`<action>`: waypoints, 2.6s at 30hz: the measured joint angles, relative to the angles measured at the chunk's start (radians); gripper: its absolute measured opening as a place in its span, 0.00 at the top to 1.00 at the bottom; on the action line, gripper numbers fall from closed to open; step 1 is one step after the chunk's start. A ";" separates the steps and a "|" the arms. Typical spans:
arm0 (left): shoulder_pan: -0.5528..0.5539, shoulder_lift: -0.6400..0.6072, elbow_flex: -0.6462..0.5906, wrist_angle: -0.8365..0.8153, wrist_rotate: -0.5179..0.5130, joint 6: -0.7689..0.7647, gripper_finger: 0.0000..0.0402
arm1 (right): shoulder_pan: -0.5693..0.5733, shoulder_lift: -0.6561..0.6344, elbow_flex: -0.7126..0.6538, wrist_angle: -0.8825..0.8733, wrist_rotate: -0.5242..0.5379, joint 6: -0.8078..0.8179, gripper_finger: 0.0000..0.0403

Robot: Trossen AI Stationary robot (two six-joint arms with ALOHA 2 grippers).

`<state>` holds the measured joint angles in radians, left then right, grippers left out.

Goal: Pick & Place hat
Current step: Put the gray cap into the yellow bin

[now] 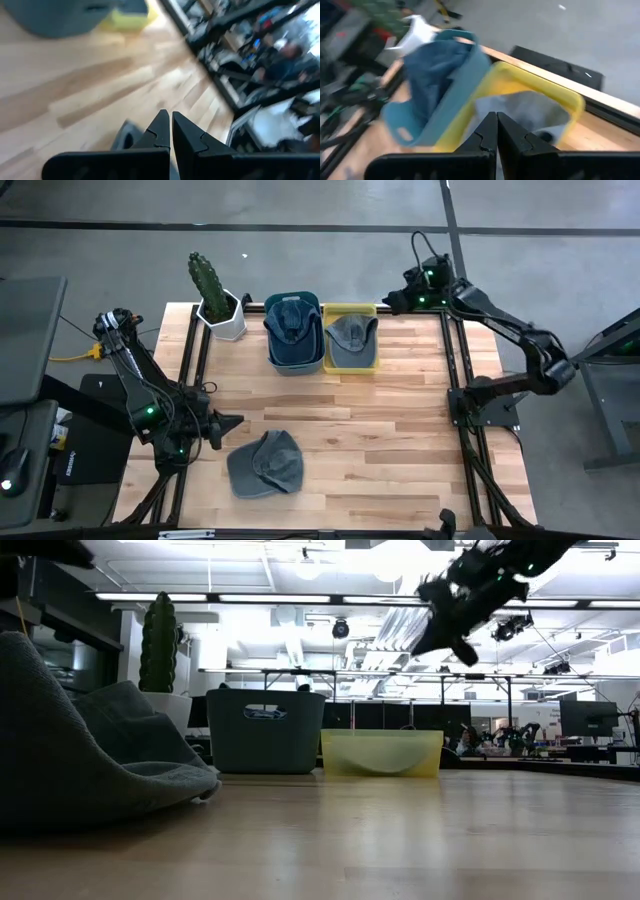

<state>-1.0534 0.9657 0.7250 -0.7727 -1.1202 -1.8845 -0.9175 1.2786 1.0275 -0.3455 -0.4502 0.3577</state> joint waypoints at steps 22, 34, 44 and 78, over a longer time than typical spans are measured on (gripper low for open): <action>0.242 0.001 0.000 -0.034 0.604 0.587 1.00 | 0.400 -0.255 0.000 -0.370 0.101 -0.107 1.00; 0.485 0.065 0.000 0.100 0.888 1.133 0.83 | 0.596 -0.253 0.000 -0.383 0.202 -0.068 1.00; 0.576 0.151 0.000 0.217 0.947 1.096 0.33 | 0.664 -0.253 0.000 -0.384 0.262 -0.043 1.00; 0.595 0.458 0.000 0.272 1.143 0.777 0.13 | 0.685 -0.253 -0.002 -0.419 0.287 -0.025 1.00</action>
<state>-0.4583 1.4235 0.7254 -0.5004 0.0226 -1.1080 -0.2325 1.0252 1.0252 -0.7643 -0.1635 0.3325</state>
